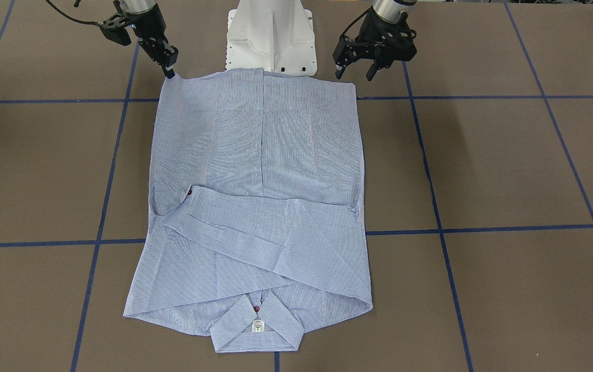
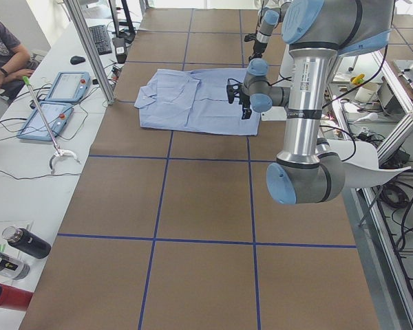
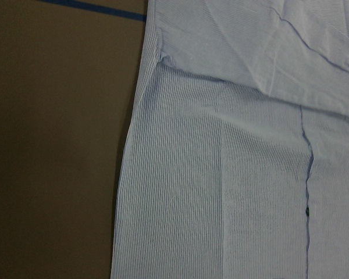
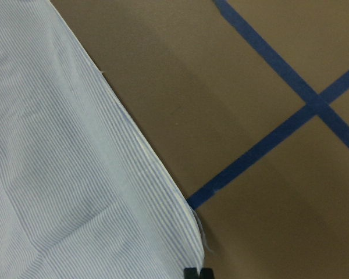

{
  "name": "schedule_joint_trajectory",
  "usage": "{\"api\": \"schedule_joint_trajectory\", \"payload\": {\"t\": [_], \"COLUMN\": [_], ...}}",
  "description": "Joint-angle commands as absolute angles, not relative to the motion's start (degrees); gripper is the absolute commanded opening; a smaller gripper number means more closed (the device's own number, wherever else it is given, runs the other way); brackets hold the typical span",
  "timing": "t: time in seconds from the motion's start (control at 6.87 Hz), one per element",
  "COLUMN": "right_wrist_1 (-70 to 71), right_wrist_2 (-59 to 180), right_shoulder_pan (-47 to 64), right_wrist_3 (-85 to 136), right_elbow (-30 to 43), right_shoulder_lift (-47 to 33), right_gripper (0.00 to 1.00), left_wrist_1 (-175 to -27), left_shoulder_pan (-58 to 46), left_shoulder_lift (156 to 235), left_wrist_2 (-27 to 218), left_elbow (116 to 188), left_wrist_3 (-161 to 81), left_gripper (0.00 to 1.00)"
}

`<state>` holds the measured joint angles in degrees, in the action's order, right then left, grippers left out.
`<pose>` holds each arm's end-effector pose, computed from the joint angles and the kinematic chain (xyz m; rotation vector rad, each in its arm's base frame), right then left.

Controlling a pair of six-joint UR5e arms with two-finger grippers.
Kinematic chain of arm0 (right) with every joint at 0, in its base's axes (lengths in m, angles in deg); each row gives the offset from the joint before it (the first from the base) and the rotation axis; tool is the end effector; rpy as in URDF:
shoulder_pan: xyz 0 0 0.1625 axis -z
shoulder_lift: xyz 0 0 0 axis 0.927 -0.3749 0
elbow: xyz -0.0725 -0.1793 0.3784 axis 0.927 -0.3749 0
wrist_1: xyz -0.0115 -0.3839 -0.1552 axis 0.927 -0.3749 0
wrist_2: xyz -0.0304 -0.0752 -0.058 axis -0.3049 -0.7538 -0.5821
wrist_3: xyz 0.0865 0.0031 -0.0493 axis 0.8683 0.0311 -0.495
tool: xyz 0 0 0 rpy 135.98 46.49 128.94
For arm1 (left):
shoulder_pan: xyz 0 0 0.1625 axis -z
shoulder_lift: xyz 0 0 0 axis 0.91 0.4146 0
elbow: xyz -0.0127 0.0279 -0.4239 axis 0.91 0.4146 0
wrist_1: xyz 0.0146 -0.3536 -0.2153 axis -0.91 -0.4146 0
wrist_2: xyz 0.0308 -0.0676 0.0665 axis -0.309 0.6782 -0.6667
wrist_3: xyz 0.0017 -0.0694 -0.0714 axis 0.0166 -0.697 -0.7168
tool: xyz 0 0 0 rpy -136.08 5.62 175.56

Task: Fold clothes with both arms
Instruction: 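Move the left gripper to the hem corner nearest the robot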

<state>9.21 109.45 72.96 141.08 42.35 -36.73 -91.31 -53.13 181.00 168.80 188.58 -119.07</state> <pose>-0.4213 -0.1281 0.3752 -0.0832 -0.9400 0.7442 0.4243 -0.2213 0.2844 0.0011 1.0353 -0.2172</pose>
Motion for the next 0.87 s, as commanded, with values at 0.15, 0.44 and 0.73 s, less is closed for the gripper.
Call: {"api": "schedule_joint_trajectory", "payload": {"t": [0.15, 0.44, 0.73], "right_wrist_1": [9.2, 9.2, 9.2], "right_wrist_2": [109.6, 109.6, 109.6], "right_shoulder_pan": [71.8, 71.8, 71.8], "right_wrist_3": [140.5, 140.4, 140.4], "right_elbow": [42.4, 42.3, 42.4], "right_shoulder_lift": [-36.8, -36.8, -36.8], "right_gripper": [0.00, 0.00, 0.00], "left_wrist_1": [-99.9, -100.0, -100.0], "left_shoulder_pan": [-58.4, -60.8, -60.8], "left_shoulder_lift": [178.3, 178.8, 178.7], "left_wrist_2": [164.3, 164.0, 163.7], "left_elbow": [181.5, 179.4, 179.3], "left_wrist_3": [-125.5, -127.1, -127.4], "left_gripper": [0.86, 0.81, 0.67]}}
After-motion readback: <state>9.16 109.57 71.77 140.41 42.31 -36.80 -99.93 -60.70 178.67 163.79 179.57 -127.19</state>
